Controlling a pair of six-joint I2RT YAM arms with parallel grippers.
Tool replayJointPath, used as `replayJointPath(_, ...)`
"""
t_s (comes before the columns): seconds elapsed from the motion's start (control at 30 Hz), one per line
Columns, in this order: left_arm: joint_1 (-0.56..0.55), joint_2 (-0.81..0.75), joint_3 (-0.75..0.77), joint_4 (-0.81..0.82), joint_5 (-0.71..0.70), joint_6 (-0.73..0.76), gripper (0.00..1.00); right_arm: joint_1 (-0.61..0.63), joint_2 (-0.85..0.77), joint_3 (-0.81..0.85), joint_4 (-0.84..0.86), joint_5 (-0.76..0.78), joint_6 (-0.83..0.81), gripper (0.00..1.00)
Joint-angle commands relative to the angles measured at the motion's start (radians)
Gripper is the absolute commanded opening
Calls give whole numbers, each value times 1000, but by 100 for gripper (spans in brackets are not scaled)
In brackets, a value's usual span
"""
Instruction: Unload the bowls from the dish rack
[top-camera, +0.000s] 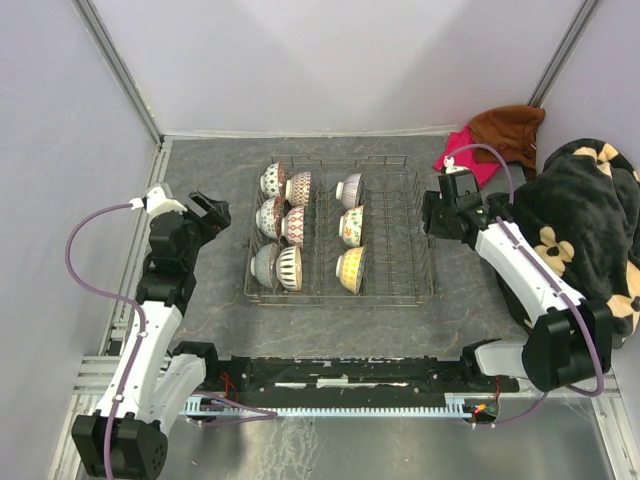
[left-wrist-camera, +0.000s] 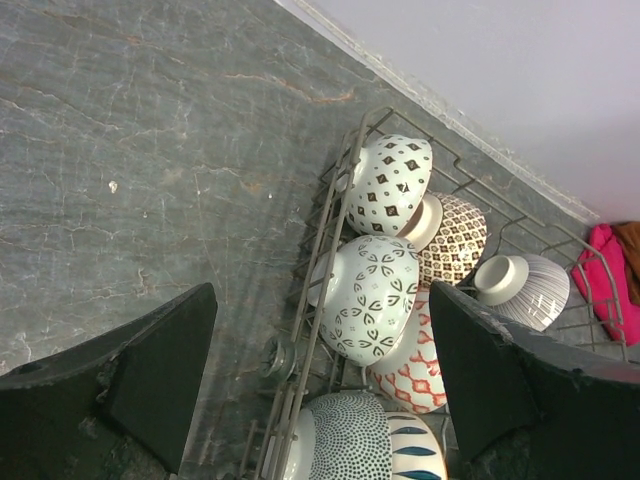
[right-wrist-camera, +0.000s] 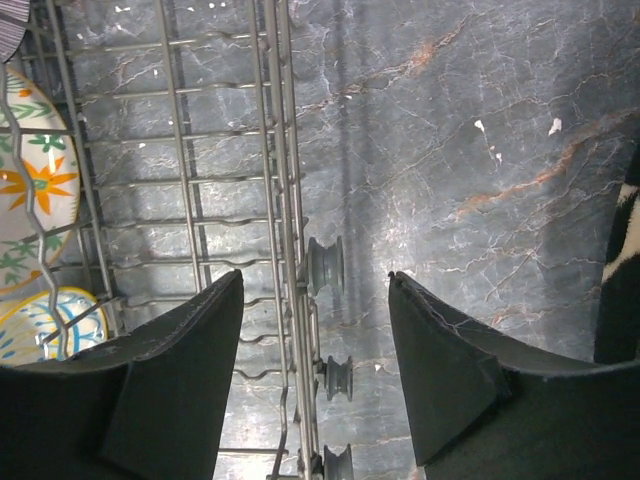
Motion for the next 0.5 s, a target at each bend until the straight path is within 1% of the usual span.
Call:
replayJointPath(0.0,-7,10,32,0,19,34,93,3,61,61,25,40,-22,67)
replayJointPath(0.3,-21,30,12,8,17,27,92,3,228,149,66,0,-24,62)
replayJointPath(0.4,-27,34,10,9,13,26,92,3,271,169,76,-1,-17,57)
replayJointPath(0.47,-28,35,8,9,8,26,92,3,296,182,83,-18,-10,51)
